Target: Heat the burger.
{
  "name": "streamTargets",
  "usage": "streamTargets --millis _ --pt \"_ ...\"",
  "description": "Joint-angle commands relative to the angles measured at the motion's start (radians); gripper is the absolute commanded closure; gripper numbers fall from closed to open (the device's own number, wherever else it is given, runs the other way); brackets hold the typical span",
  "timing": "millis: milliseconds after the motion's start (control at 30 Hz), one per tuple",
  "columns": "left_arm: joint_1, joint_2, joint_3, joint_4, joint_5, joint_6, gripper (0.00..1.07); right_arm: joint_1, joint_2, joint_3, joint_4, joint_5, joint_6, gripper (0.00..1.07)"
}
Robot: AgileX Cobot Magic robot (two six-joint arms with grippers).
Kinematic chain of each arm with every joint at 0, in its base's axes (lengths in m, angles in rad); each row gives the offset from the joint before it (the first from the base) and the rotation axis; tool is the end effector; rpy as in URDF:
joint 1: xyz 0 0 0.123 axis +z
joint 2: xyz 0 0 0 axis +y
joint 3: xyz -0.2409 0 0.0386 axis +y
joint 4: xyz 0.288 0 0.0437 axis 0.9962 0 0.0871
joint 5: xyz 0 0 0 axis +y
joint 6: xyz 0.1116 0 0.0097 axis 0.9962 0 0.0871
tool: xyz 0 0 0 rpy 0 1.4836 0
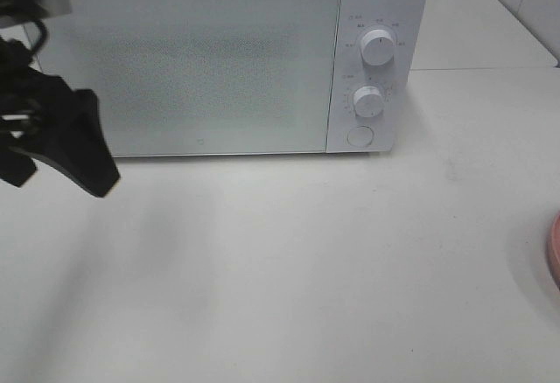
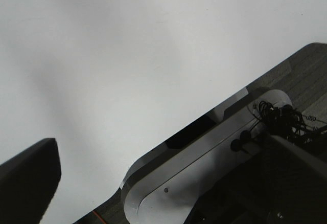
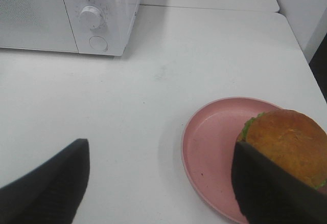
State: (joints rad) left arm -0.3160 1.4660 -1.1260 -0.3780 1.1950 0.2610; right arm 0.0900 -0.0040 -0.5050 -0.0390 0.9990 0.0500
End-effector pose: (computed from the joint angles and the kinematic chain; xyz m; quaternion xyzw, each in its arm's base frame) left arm 0.2873 -0.1344 0.2077 0.2232 0.9563 -0.1803 0.0554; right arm 0.0921 0.0046 0.2952 -0.0164 0.8339 0.0191 0.5513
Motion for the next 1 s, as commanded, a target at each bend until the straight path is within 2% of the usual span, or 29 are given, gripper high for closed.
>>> streamTargets --millis 33,133,167,233,300,367,400,500,533,567,633,667,700,767,833,867,1000 --pt "0.127 -0.090 0.004 0.020 0.059 -0.054 0.07 -0.007 -0.027 0.006 -0.001 -0.005 -0.012 0.31" --pt "0.159 -0.112 0.004 0.033 0.066 -0.073 0.07 -0.007 -0.027 0.006 -0.001 -0.005 -0.012 0.31" --pt "0.212 -0.156 0.004 0.064 0.071 -0.101 0.07 -0.007 -0.027 0.006 -0.001 -0.005 -0.012 0.31" --pt "0.233 -0.177 0.005 0.086 0.072 -0.117 0.07 -0.007 -0.027 0.006 -0.001 -0.005 -0.012 0.31" --pt "0.280 -0.260 0.019 0.184 0.074 -0.180 0.07 -0.007 -0.027 0.006 -0.001 -0.005 -0.012 0.31" --pt "0.285 -0.287 0.033 0.215 0.073 -0.200 0.07 -0.007 -0.027 0.006 -0.001 -0.005 -0.012 0.31" --pt "0.285 -0.337 0.072 0.284 0.064 -0.235 0.07 -0.007 -0.027 0.006 -0.001 -0.005 -0.012 0.31" --pt "0.285 -0.366 0.099 0.308 0.057 -0.261 0.07 -0.007 -0.027 0.006 -0.001 -0.005 -0.012 0.31" --pt "0.285 -0.425 0.153 0.333 0.038 -0.286 0.07 -0.007 -0.027 0.006 -0.001 -0.005 -0.012 0.31" --pt "0.285 -0.480 0.210 0.337 0.017 -0.287 0.07 -0.007 -0.027 0.006 -0.001 -0.005 -0.012 0.31" --pt "0.285 -0.511 0.241 0.335 0.006 -0.284 0.07 -0.007 -0.027 0.006 -0.001 -0.005 -0.012 0.31" --pt "0.285 -0.571 0.301 0.326 -0.015 -0.279 0.07 -0.007 -0.027 0.006 -0.001 -0.005 -0.012 0.31" --pt "0.285 -0.571 0.301 0.326 -0.015 -0.279 0.07 -0.007 -0.027 0.006 -0.001 -0.005 -0.012 0.31" --pt "0.285 -0.661 0.377 0.300 -0.042 -0.242 0.07 -0.007 -0.027 0.006 -0.001 -0.005 -0.012 0.31" --pt "0.285 -0.704 0.404 0.283 -0.052 -0.226 0.07 -0.007 -0.027 0.006 -0.001 -0.005 -0.012 0.31" --pt "0.285 -0.769 0.453 0.252 -0.063 -0.192 0.07 -0.007 -0.027 0.006 -0.001 -0.005 -0.012 0.31" --pt "0.285 -0.872 0.509 0.220 -0.071 -0.154 0.07 -0.007 -0.027 0.006 -0.001 -0.005 -0.012 0.31"
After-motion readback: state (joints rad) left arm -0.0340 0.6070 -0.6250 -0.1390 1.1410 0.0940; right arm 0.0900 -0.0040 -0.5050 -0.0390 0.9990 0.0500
